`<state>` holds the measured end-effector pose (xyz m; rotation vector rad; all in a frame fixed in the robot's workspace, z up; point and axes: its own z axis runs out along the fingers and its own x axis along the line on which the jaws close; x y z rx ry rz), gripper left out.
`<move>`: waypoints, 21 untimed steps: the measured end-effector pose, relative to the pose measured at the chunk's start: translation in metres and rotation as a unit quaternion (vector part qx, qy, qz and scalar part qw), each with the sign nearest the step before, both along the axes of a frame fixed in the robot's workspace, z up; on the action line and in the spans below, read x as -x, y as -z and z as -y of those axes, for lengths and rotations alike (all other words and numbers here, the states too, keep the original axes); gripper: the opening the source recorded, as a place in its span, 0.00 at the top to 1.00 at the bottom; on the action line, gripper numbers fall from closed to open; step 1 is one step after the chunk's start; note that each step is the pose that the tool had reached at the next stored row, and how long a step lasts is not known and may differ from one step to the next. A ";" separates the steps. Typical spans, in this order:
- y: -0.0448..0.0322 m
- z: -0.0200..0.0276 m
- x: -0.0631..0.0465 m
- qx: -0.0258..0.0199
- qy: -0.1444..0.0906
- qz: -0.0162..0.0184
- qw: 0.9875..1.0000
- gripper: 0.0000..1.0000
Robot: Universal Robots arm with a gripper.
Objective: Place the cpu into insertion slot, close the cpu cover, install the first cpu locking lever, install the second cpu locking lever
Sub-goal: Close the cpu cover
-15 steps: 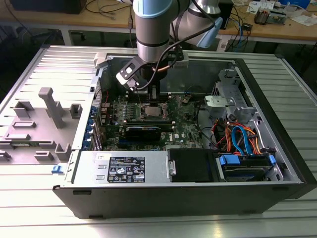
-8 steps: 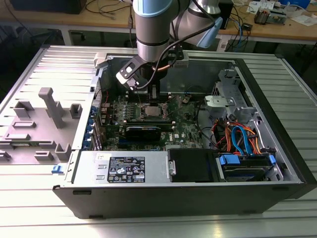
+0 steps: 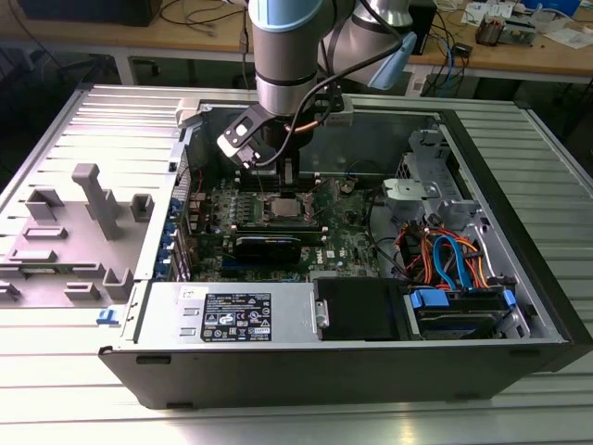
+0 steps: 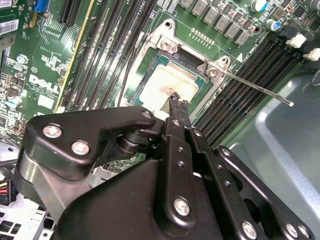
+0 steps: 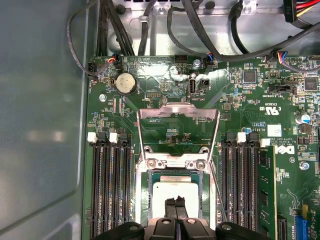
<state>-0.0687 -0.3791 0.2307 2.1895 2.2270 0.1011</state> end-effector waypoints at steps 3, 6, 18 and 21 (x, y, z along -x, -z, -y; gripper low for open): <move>0.0000 0.0001 -0.001 0.000 0.000 0.000 1.000 0.89; 0.0003 0.0000 -0.003 0.000 0.000 0.000 1.000 0.89; 0.0009 0.0000 -0.012 0.000 0.000 0.000 1.000 0.89; 0.0010 0.0000 -0.014 0.000 0.000 0.000 1.000 0.89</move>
